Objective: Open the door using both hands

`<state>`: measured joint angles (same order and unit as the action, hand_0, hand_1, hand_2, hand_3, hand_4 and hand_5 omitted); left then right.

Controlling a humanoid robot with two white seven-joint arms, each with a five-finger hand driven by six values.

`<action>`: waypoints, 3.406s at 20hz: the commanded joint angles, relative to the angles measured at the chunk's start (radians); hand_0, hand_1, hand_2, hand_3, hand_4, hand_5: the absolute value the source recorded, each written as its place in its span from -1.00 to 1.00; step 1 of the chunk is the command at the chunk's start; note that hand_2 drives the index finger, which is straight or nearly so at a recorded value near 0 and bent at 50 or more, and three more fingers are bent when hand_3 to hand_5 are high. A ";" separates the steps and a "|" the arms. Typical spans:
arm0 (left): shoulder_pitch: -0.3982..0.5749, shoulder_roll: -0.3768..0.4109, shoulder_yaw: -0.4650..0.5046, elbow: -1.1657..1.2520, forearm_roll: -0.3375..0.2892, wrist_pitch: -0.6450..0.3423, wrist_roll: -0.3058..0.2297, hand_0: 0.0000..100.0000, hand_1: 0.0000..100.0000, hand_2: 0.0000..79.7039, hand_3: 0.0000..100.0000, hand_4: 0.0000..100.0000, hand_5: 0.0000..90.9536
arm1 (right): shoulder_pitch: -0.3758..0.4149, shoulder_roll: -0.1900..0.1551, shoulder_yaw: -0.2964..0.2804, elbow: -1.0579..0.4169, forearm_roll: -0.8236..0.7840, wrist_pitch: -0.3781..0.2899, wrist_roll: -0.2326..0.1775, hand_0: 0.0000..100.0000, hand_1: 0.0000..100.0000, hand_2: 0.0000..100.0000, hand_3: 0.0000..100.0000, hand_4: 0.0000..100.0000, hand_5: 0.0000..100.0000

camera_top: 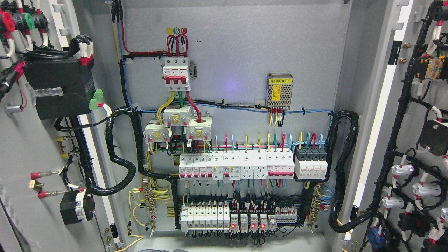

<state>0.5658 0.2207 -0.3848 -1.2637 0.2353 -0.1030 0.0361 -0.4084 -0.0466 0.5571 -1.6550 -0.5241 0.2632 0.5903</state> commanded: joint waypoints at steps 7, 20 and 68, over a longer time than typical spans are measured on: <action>0.092 0.180 -0.028 -0.486 0.004 -0.014 -0.001 -1.00 -1.00 -1.00 -1.00 -1.00 -1.00 | 0.160 -0.145 -0.161 -0.337 0.006 -0.113 -0.149 -0.62 -1.00 -1.00 -1.00 -1.00 -1.00; 0.069 0.282 -0.034 -0.649 0.088 -0.087 -0.001 -1.00 -1.00 -1.00 -1.00 -1.00 -1.00 | 0.345 -0.226 -0.252 -0.434 0.003 -0.200 -0.147 -0.62 -1.00 -1.00 -1.00 -1.00 -1.00; -0.251 0.154 0.032 -0.816 0.082 -0.372 -0.001 -1.00 -1.00 -1.00 -1.00 -1.00 -1.00 | 0.721 -0.219 -0.503 -0.434 -0.002 -0.593 -0.147 -0.62 -1.00 -1.00 -1.00 -1.00 -1.00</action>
<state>0.3241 0.4681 -0.4274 -2.0643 0.3173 -0.4676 0.0345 0.2912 -0.2669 0.0997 -2.0880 -0.5254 -0.2889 0.4405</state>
